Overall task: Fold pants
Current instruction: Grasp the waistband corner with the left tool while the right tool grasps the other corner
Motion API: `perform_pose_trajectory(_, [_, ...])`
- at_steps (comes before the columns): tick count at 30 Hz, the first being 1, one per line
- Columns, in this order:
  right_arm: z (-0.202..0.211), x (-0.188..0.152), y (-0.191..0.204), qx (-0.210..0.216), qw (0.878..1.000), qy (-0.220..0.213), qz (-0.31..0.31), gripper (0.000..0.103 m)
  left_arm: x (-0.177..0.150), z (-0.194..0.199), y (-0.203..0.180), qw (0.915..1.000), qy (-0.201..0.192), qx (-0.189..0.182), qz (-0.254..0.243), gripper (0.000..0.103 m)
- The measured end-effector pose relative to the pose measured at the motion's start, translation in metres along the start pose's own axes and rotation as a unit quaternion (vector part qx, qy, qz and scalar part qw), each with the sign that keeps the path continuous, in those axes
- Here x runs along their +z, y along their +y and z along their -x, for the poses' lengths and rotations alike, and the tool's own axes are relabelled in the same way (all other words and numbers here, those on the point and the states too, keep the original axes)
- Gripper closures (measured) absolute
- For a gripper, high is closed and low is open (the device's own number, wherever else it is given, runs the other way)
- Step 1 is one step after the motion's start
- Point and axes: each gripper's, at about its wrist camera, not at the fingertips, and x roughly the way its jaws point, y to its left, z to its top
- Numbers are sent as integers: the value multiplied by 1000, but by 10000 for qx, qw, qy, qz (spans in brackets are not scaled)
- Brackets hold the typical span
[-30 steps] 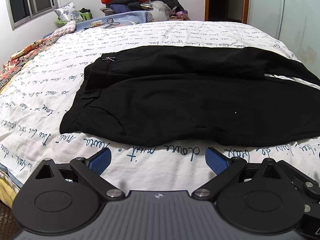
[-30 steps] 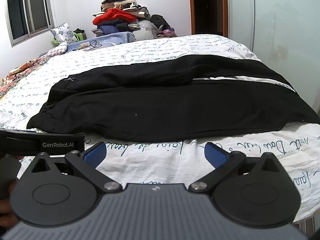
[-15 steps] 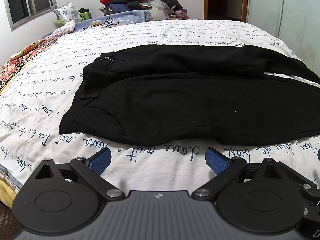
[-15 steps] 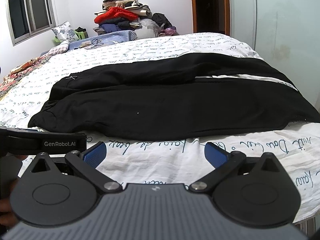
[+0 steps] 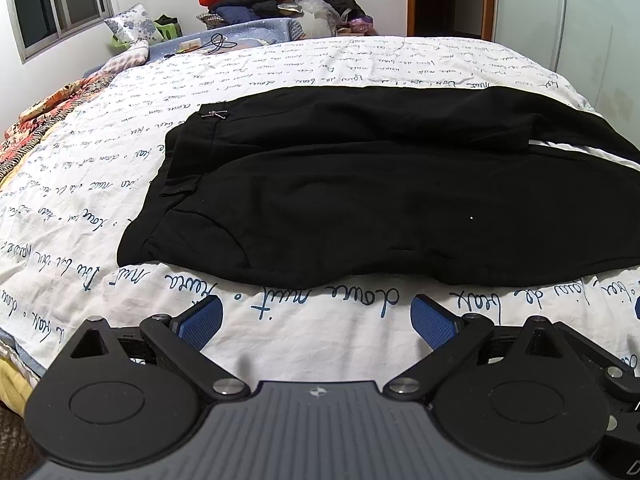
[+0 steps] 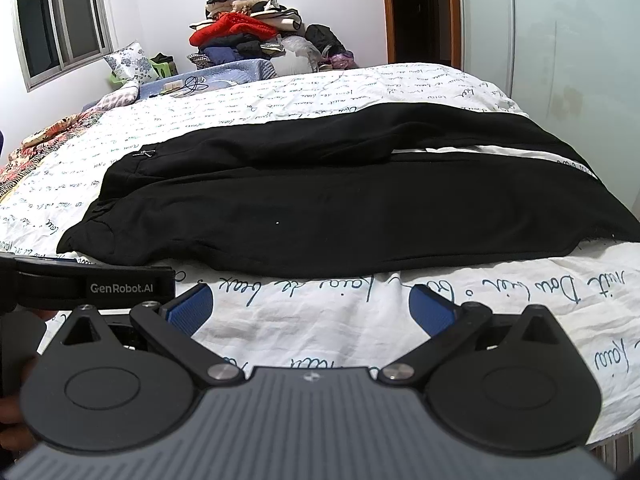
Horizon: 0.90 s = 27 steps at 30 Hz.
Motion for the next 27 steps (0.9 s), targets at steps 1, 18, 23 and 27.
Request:
perform_pose_trajectory(1, [0, 0, 0, 2, 10000, -1, -2, 0, 0, 0, 0, 10000, 0, 2, -2, 2])
perform_pose_trajectory(18, [2, 21, 15, 565, 9852, -972, 1296, 0, 27, -11, 23, 9994, -281, 142, -127, 2])
perform_pose_trajectory(23, [-18, 54, 26, 476, 9749, -1088, 1881, 0, 66, -26, 63, 9977, -577, 363, -62, 2])
perform_pose_trajectory(27, [-52, 91, 32, 151, 9676, -1066, 2282, 0, 99, -46, 95, 9954, -819, 466, -197, 2])
